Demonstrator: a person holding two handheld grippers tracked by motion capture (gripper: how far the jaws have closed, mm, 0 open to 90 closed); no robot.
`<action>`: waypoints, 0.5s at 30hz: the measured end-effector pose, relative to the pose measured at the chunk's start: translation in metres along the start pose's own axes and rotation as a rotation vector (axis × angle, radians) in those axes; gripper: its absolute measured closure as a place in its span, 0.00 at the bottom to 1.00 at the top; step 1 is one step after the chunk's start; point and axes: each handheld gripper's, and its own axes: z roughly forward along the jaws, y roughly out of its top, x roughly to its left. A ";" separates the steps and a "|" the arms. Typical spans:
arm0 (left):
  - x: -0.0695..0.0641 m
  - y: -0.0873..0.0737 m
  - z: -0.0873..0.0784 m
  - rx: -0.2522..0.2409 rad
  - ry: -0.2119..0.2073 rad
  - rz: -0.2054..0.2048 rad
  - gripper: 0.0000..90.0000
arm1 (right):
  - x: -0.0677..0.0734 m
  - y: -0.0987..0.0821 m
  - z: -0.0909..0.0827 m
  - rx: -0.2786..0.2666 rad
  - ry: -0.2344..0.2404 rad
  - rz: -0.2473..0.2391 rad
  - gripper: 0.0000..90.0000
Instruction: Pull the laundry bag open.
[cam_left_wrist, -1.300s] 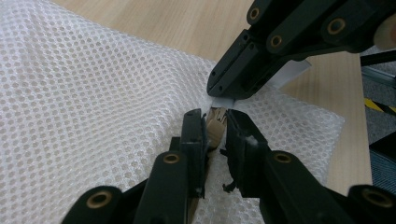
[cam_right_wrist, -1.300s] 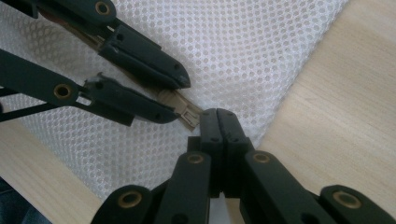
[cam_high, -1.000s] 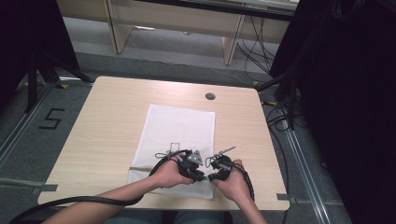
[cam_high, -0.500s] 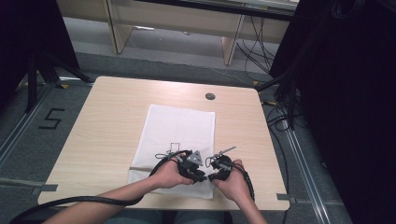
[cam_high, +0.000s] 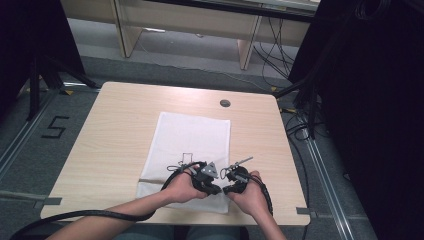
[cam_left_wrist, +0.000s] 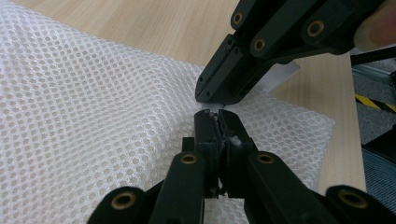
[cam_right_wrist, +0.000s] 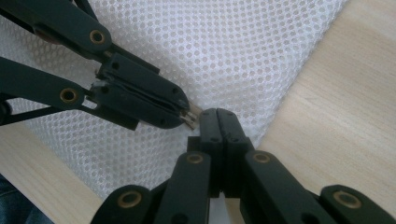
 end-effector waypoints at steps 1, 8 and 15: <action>0.000 0.000 0.000 0.000 0.001 0.000 0.97 | 0.000 0.000 0.000 -0.001 0.000 -0.001 1.00; -0.002 0.000 0.000 0.002 0.015 -0.031 0.97 | 0.000 0.000 0.001 -0.012 0.001 -0.019 1.00; -0.001 0.001 -0.004 0.006 0.010 -0.059 0.97 | 0.001 0.000 0.001 -0.009 -0.013 -0.041 1.00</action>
